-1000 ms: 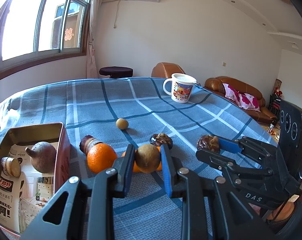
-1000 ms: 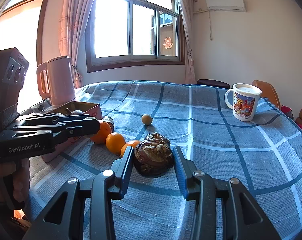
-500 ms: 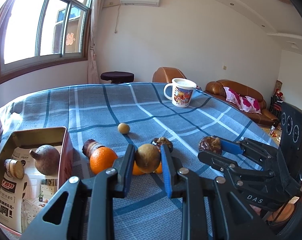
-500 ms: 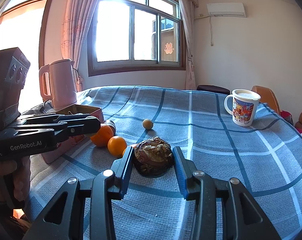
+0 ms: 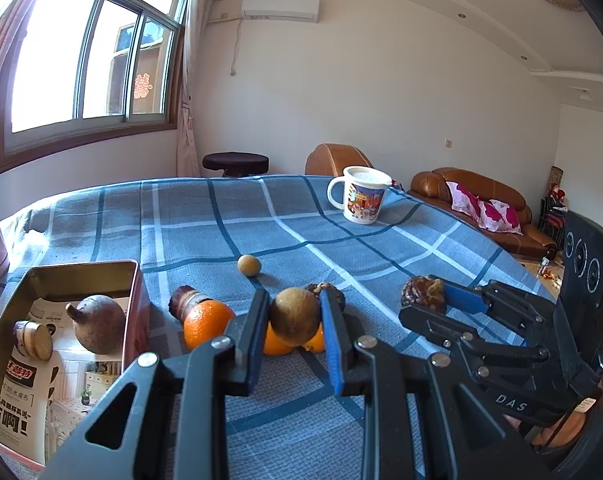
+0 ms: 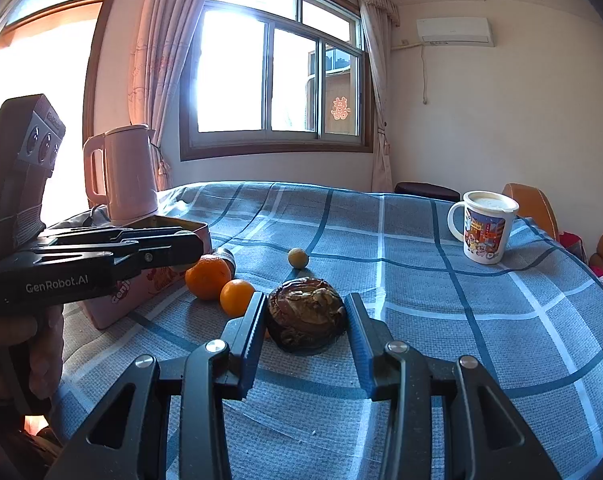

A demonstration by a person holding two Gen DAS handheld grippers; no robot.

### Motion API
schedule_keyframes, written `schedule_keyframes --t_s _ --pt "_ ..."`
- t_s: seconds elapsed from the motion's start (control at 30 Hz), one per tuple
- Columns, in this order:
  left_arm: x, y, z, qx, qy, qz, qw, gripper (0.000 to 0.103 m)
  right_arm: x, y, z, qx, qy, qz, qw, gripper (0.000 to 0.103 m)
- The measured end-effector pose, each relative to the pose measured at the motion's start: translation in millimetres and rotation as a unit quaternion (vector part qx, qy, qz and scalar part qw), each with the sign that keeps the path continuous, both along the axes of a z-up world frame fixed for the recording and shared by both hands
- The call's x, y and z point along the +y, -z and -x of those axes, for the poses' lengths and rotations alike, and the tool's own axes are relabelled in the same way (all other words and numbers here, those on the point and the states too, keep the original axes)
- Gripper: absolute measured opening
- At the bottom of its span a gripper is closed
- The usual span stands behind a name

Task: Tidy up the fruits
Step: 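Lift the kiwi with the left tool while the right tool lifts the dried fruit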

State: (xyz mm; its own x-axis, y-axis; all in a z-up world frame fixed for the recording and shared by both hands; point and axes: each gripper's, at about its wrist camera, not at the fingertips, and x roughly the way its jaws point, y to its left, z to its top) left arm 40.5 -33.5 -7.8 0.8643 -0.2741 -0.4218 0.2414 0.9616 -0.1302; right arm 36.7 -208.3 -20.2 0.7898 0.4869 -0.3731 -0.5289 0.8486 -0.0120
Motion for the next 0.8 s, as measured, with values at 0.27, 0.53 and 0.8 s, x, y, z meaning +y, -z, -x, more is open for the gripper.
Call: schedule_keyframes --t_s 0.27,0.53,0.8 --pt "0 -2 3 -0.013 -0.001 -0.002 0.9999 0.027 -1 -1 3 -0.008 -0.001 -0.002 1.0 0.041" --pt "0 -4 10 -0.031 -0.008 -0.011 0.9994 0.027 -3 -1 7 -0.021 -0.005 -0.006 1.0 0.041" --pt "2 -5 13 -0.04 -0.015 -0.019 0.9989 0.027 -1 -2 8 -0.024 -0.013 -0.003 1.0 0.041"
